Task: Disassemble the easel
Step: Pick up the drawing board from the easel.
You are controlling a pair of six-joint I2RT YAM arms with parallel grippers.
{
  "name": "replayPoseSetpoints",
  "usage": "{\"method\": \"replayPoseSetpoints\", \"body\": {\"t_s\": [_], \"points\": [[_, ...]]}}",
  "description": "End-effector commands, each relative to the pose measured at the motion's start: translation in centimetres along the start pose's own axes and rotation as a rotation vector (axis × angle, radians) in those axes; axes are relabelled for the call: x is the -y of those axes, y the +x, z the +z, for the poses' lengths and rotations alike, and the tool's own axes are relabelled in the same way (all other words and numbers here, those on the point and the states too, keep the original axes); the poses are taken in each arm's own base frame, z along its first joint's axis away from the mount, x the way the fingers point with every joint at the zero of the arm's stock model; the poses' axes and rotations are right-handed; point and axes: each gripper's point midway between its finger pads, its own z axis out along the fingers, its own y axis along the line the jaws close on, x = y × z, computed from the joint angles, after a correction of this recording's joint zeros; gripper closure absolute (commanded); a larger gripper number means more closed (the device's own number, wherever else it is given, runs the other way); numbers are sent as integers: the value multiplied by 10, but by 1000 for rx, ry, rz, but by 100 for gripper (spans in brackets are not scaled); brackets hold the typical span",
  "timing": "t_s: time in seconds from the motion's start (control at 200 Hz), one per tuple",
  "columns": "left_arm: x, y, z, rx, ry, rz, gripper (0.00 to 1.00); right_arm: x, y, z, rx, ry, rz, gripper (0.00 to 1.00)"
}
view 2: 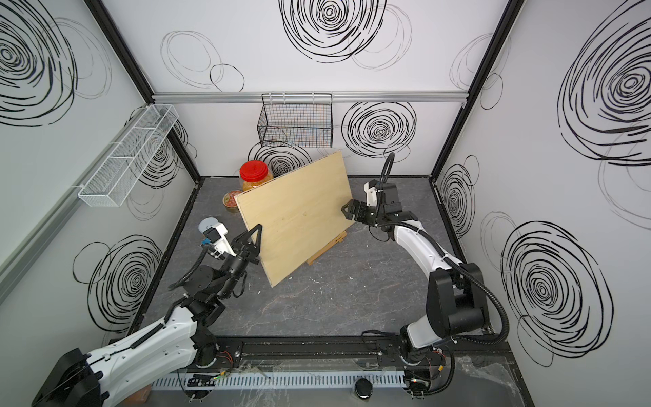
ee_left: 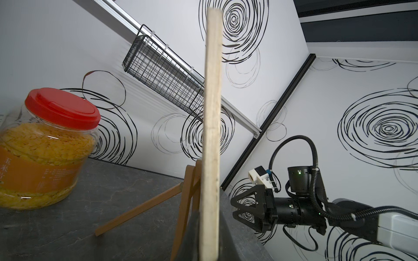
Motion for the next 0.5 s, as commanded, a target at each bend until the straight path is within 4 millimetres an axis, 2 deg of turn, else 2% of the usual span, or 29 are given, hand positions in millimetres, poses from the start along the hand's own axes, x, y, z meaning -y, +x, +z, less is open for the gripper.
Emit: {"method": "replayPoseSetpoints", "body": {"t_s": [0.0,0.495], "points": [[65,-95,-18,325,266,-185,100,-9,-6,-12,34,-5,0,8],[76,-107,-22,386,301,-205,100,-14,-3,-28,69,-14,26,8]]}}
